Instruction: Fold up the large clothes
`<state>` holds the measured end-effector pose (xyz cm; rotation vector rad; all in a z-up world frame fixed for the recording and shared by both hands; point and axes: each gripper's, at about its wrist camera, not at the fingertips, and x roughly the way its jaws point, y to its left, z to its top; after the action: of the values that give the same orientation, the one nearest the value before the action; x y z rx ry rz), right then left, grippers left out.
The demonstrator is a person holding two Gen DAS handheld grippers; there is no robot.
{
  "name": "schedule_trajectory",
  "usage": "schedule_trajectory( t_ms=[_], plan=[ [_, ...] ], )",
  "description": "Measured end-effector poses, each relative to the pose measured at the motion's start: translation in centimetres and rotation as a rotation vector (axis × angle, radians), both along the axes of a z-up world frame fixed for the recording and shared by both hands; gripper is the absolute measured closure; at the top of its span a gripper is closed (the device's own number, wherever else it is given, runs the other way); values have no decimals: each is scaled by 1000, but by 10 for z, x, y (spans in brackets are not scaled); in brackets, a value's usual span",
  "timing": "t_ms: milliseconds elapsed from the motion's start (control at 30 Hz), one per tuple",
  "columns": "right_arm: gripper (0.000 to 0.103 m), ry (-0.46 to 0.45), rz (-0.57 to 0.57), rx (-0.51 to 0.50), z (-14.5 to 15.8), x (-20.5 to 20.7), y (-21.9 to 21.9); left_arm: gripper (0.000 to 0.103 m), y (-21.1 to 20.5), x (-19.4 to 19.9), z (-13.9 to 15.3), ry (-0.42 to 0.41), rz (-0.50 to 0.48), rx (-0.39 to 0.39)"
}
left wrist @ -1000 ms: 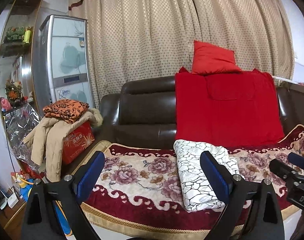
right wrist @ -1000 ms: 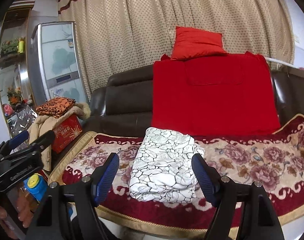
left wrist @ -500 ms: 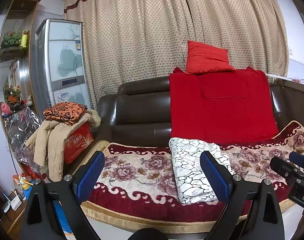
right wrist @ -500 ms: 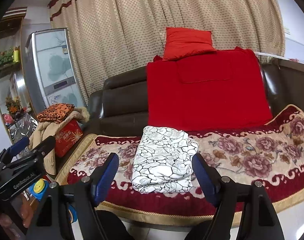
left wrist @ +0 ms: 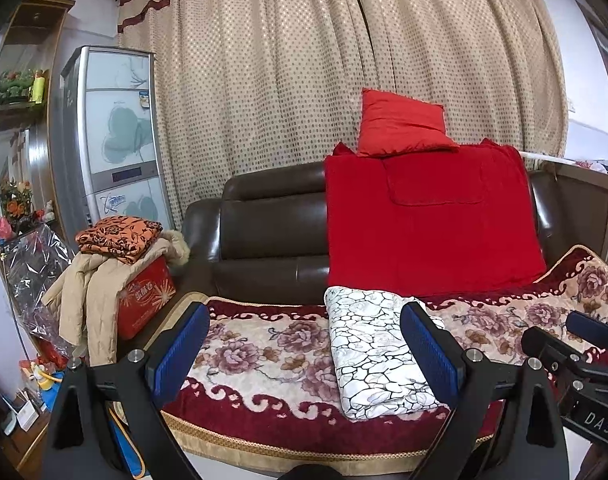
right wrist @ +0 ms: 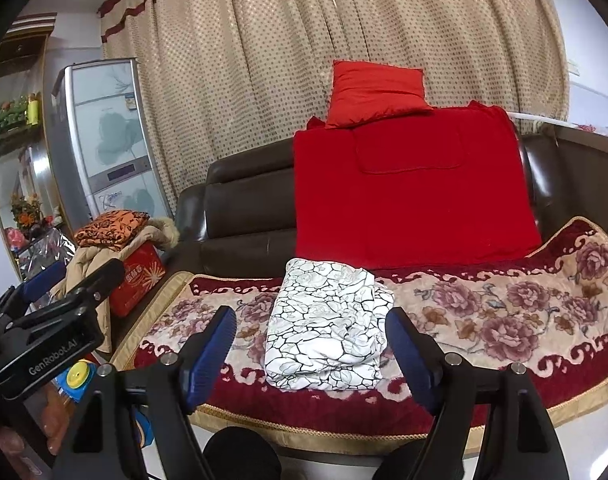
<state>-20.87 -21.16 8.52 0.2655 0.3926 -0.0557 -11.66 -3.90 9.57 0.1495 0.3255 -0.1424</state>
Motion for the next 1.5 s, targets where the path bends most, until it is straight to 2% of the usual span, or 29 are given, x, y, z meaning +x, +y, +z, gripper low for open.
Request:
schedule_trajectory(
  t_ms=[467, 867, 1000, 1100, 1267, 1367, 1500],
  plan=[
    [23, 36, -12, 47, -20, 35, -51, 7, -59, 30, -5, 46, 0, 83],
    [23, 67, -18, -11, -7, 31, -85, 7, -92, 41, 9, 44, 1, 20],
    [23, 39, -37, -12, -1, 17, -96, 7, -99, 33, 13, 44, -22, 7],
    [23, 6, -53, 0, 1, 9, -100, 7, -103, 26, 13, 35, -42, 36],
    [23, -28, -72, 46, 2, 13, -98, 7, -95, 29, 13, 50, -78, 67],
    [23, -36, -85, 74, 1, 23, -93, 7, -80, 37, 12, 45, -76, 60],
    [23, -35, -102, 58, 2, 44, -72, 7, -51, 57, 4, 50, -92, 28]
  ],
)
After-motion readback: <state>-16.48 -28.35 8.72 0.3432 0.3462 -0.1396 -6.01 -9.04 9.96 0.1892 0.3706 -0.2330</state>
